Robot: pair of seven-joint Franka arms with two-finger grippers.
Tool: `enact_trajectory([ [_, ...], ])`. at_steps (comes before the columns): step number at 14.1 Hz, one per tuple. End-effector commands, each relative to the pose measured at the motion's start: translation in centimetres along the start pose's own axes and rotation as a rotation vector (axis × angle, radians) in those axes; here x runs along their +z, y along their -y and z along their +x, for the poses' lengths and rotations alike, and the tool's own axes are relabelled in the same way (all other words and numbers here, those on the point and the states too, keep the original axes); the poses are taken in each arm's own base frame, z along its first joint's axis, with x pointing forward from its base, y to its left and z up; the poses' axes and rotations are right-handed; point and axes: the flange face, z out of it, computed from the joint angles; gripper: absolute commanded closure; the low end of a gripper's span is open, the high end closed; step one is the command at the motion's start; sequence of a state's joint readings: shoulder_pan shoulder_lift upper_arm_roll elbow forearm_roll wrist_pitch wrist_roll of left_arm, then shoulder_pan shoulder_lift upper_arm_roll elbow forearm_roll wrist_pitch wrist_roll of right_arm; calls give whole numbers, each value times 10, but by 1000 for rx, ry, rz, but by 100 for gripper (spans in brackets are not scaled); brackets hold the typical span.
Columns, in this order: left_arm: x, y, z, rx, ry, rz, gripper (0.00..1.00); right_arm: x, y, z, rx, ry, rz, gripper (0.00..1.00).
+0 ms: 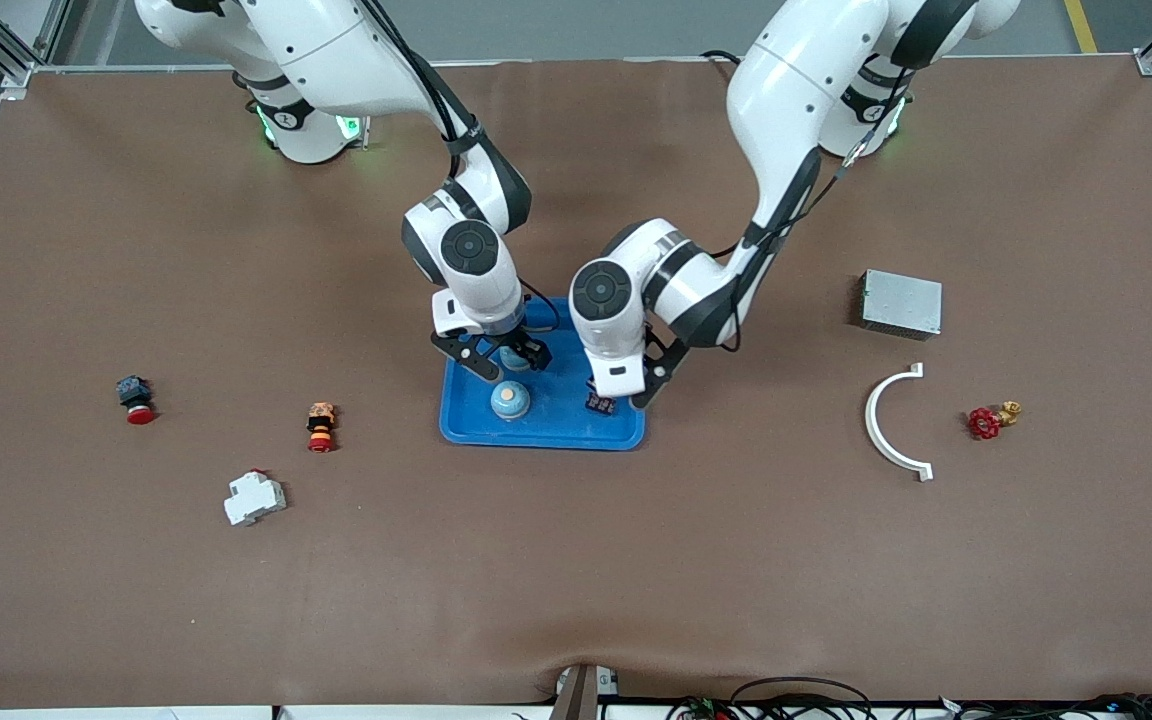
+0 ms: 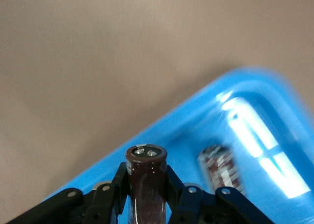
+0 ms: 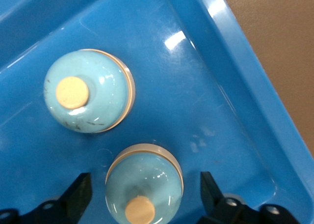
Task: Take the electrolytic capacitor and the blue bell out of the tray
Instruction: 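Carry the capacitor toward the white arc while the right gripper carries the bell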
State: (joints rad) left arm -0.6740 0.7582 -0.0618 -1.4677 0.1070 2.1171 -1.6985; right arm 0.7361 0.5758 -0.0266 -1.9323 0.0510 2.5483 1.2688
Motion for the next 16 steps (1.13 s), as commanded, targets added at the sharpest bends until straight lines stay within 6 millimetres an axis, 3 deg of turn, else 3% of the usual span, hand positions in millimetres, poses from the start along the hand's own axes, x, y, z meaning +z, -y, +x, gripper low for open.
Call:
enact_trajectory([
  [1, -28, 17, 58, -83, -48, 85, 100, -1, 6, -9, -31, -29, -8, 83],
  [2, -34, 22, 85, -126, -57, 113, 100, -1, 6, -9, -31, -29, -8, 100],
  [3, -46, 29, 112, -165, -56, 123, 100, -1, 6, -9, -29, -29, -8, 100],
  [8, -51, 87, 227, -219, -51, 266, 100, -10, 6, -5, -33, -24, -23, 100],
  [11, -49, 126, 276, -178, -11, 290, 100, -35, 14, 2, -38, -4, -103, 100],
  [13, -26, 155, 297, -146, 12, 272, 100, -64, 14, 15, -85, 7, -183, 100],
  [16, 4, 190, 321, -115, 0, 252, 100, -108, -3, 45, -166, 43, -289, 100],
])
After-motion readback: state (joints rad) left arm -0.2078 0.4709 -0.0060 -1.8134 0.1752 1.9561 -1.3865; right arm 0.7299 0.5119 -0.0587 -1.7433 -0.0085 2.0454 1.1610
